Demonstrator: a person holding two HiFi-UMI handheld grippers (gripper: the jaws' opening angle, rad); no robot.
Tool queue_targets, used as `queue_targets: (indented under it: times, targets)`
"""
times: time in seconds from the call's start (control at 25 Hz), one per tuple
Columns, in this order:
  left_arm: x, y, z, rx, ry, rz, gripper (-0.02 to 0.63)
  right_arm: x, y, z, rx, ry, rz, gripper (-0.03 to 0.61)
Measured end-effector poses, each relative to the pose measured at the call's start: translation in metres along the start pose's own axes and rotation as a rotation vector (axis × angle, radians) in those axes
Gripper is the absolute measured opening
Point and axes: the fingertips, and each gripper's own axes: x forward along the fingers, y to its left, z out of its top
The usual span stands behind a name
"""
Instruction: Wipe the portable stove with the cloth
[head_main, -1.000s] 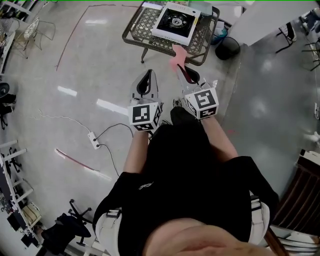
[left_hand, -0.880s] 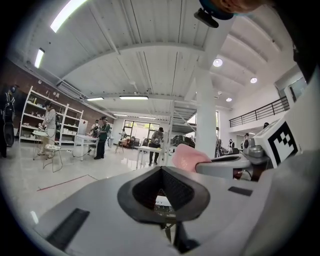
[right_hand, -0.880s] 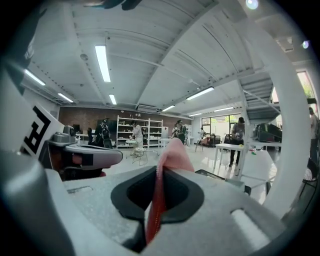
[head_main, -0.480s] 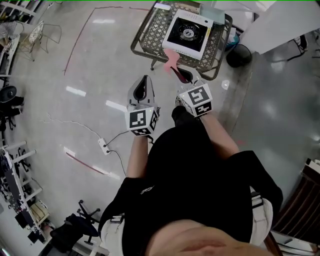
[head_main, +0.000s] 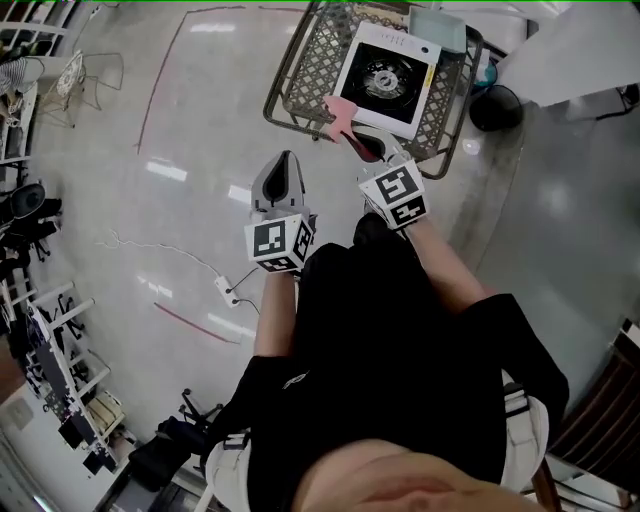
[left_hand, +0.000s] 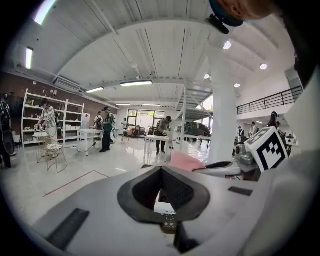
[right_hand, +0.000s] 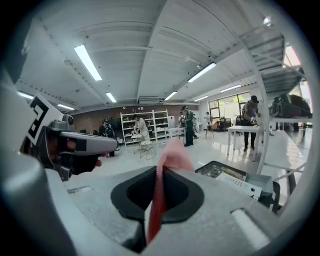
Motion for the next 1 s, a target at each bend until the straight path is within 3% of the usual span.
queue_targets:
  times: [0.24,0.56,0.84,1.0]
  targets:
    - [0.03,0.012,-0.012,0.007,0.077,-0.013,-0.001,0.027,-0.021,-0.017,0.034,0.082,0.001,0.009]
    - [0.088,0.065,-0.008,-0.036,0.087,-0.072,0.0,0.07,-0.043,-0.014,0.059,0.137,-0.071,0.009]
    - [0.155,0.094,0.037,-0.016,0.057,-0.242,0.0,0.1,-0.09,0.006,0.107,0.206,-0.117,0.009]
    - [0.189,0.111,0.034,-0.047,0.085,-0.333,0.0,0.107,-0.124,0.014,0.096,0.28,-0.184,0.009]
